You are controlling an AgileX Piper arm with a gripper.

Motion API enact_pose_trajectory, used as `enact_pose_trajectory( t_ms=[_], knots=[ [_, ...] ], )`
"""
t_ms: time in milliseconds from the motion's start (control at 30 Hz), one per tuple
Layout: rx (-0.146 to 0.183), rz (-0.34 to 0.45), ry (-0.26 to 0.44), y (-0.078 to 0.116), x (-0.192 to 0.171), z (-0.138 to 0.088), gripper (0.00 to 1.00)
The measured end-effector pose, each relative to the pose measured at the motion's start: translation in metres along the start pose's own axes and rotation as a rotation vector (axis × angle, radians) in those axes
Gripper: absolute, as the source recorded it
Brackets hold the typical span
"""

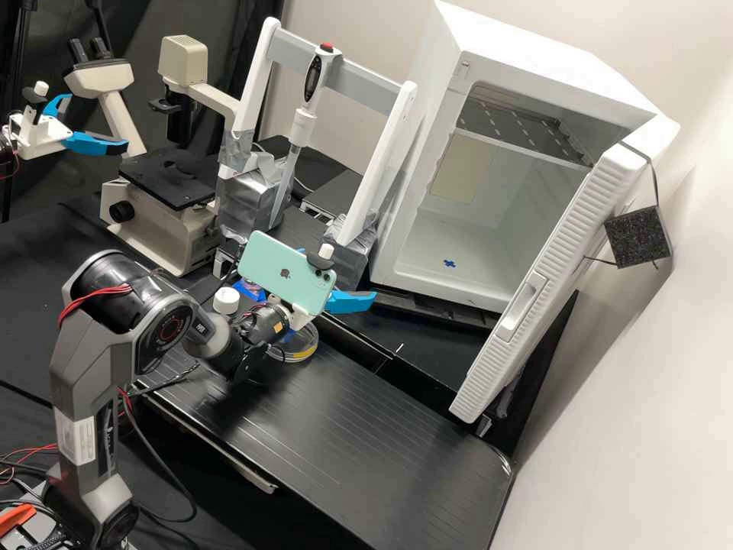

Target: Close the bottle

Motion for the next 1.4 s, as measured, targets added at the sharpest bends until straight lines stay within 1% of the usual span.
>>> enact_pose_trajectory(
  t_ms=[267,367,433,500,567,600,700,767,833,867,900,1033,1100,1200,1267,1400],
  knots=[
    [0.000,0.003,0.005,0.000,-0.001,0.000,1.00],
    [0.010,-0.005,0.021,0.003,-0.010,0.003,1.00],
    [0.038,0.004,0.041,0.008,-0.023,0.005,1.00],
    [0.055,0.019,0.072,0.012,-0.036,0.003,1.00],
    [0.076,0.042,0.131,0.015,-0.054,-0.003,1.00],
    [0.083,0.043,0.156,0.014,-0.062,-0.005,1.00],
    [0.063,0.029,0.247,0.008,-0.084,-0.015,1.00],
    [0.062,0.001,0.298,-0.001,-0.099,-0.020,1.00],
    [0.056,-0.042,0.321,-0.012,-0.110,-0.024,1.00],
    [0.047,-0.067,0.337,-0.018,-0.114,-0.026,1.00],
    [0.032,-0.102,0.353,-0.026,-0.120,-0.028,1.00],
    [-0.024,-0.185,0.393,-0.045,-0.132,-0.033,1.00],
    [-0.040,-0.208,0.393,-0.051,-0.134,-0.033,1.00],
    [-0.053,-0.226,0.382,-0.057,-0.136,-0.032,1.00],
    [-0.057,-0.232,0.360,-0.060,-0.134,-0.030,1.00],
    [-0.059,-0.249,0.341,-0.063,-0.133,-0.027,1.00]
  ],
)
